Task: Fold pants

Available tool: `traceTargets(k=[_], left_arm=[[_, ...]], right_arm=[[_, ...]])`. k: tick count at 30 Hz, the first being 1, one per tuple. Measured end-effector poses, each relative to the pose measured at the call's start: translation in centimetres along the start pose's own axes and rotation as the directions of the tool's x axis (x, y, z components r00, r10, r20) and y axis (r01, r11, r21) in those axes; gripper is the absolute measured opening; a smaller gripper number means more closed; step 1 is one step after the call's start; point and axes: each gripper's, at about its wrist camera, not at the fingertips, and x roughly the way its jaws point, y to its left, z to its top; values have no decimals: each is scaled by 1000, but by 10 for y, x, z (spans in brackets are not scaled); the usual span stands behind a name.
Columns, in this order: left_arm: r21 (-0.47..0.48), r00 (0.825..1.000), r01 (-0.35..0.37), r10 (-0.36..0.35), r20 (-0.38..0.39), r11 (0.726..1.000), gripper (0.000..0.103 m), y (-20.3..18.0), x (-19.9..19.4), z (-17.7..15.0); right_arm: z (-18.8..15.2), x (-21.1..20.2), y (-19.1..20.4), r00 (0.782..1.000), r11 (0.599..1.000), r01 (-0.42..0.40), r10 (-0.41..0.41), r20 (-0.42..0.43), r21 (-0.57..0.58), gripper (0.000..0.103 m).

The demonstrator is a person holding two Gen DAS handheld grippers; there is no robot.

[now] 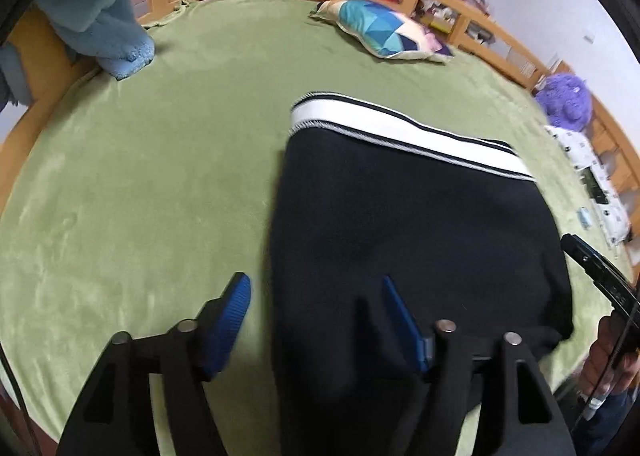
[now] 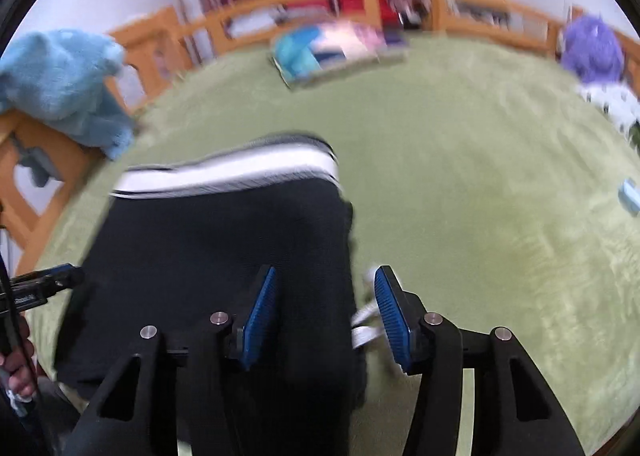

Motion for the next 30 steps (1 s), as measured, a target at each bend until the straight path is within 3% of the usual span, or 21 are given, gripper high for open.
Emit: traceTargets(k=[2, 5, 7, 9, 12, 16, 19, 25, 27, 30], left_arm=[[14, 1000, -6, 6, -21, 1000, 67, -3, -2, -18], [0, 998, 8, -8, -55, 1000, 67, -6, 5, -46], [1, 998, -19, 19, -67, 1000, 72, -5, 12, -67], [-40, 993, 24, -29, -118, 999, 73, 2, 19, -75], [-57, 992, 38, -44, -116, 998, 72, 8, 10, -71], [7, 1000, 11, -11, -24, 1000, 70, 2, -20, -60], [46, 999, 37, -35, -30, 998, 70, -2, -30, -55], [118, 995, 37, -26, -96, 992, 71, -7, -29, -88], [143, 996, 4, 9, -93, 990, 72, -10, -30, -101], [101, 996, -33, 42, -83, 994, 72, -9, -18, -105]], right_arm=[[-16, -22, 12, 997, 997, -73, 74, 31, -26, 52], [-44, -22, 26, 995, 992, -98, 96, -26, -79, 52], [-64, -10, 30, 997, 992, -53, 45, -66, -117, 52], [-79, -3, 36, 997, 987, 17, -30, -77, -159, 52], [-85, -5, 47, 994, 966, 64, -83, -68, -249, 52], [-73, -21, 34, 996, 986, -18, 3, -92, -166, 52], [-59, -32, 22, 994, 993, -89, 84, -63, -76, 52], [-58, -23, 8, 997, 998, -57, 57, -58, -5, 53], [-60, -22, 0, 997, 998, -54, 55, -51, 32, 57], [-61, -16, -7, 995, 996, -66, 69, -72, 55, 58]])
